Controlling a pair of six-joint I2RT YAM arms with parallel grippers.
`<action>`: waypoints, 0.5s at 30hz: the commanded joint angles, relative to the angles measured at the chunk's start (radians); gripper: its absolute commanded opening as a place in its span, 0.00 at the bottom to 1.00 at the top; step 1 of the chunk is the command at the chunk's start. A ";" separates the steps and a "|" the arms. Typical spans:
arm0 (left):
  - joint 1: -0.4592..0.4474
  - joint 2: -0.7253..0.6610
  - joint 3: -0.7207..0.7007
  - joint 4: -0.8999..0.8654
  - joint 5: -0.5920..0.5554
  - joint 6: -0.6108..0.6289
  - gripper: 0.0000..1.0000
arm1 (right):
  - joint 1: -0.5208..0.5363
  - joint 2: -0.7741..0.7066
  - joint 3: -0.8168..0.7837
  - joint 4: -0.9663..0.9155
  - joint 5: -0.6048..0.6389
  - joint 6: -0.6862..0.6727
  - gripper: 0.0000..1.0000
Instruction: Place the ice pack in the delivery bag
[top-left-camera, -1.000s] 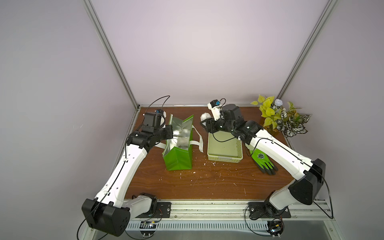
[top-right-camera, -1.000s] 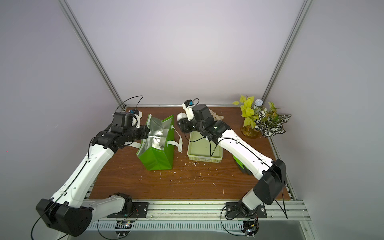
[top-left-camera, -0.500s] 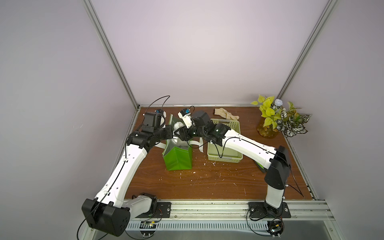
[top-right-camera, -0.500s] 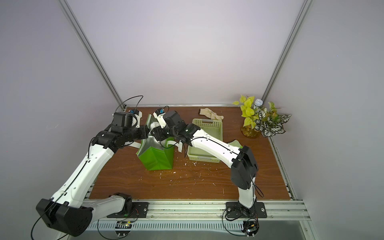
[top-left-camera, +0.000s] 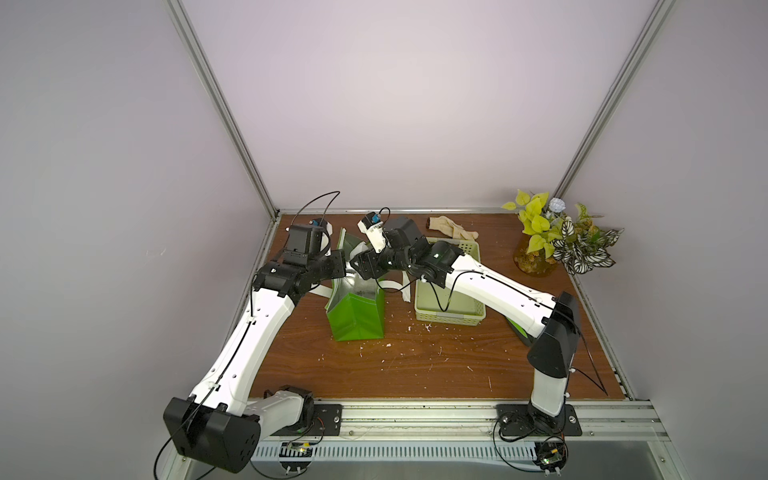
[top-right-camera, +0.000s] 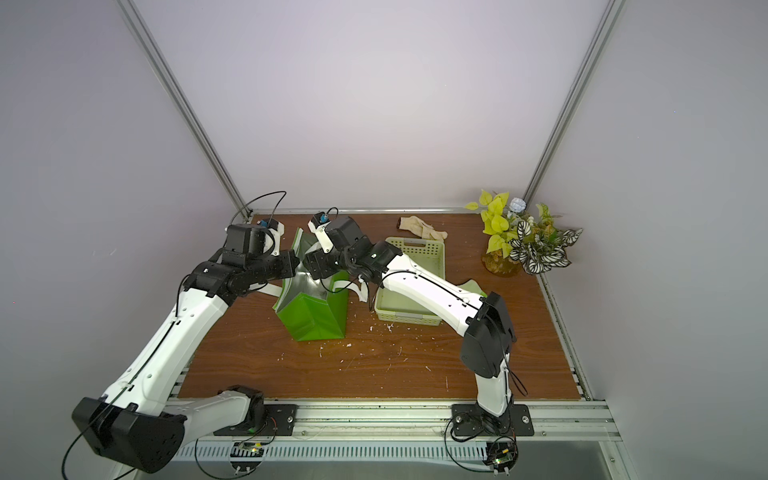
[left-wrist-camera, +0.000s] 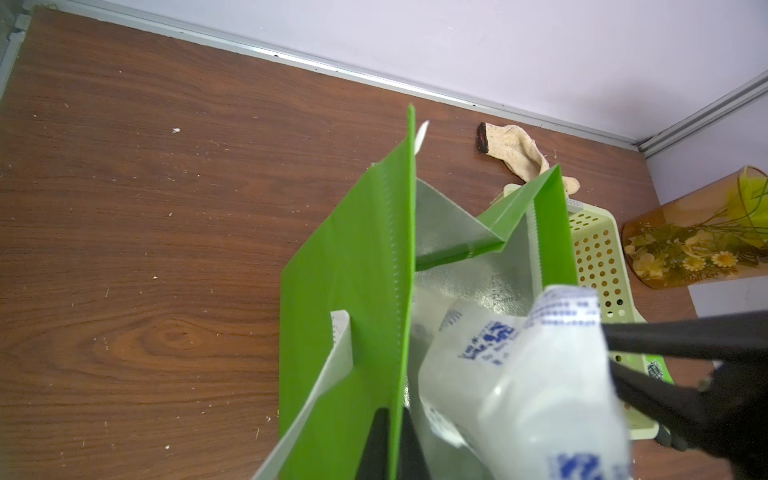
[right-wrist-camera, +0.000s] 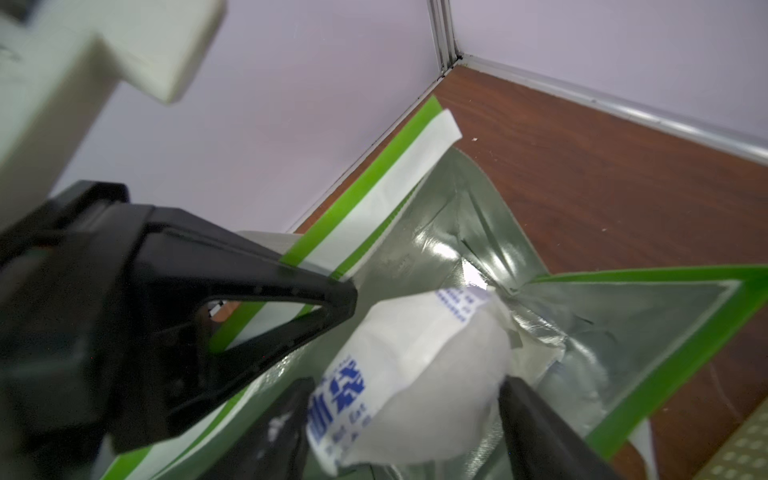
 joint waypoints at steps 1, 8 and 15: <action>0.012 0.000 0.005 -0.001 0.004 0.010 0.01 | 0.002 -0.100 0.045 -0.049 0.072 -0.065 0.83; 0.011 0.031 0.035 -0.002 -0.025 0.031 0.15 | -0.037 -0.260 -0.117 -0.020 0.188 -0.102 0.92; 0.011 0.078 0.099 -0.002 -0.101 0.073 0.34 | -0.124 -0.427 -0.357 0.071 0.159 -0.134 0.99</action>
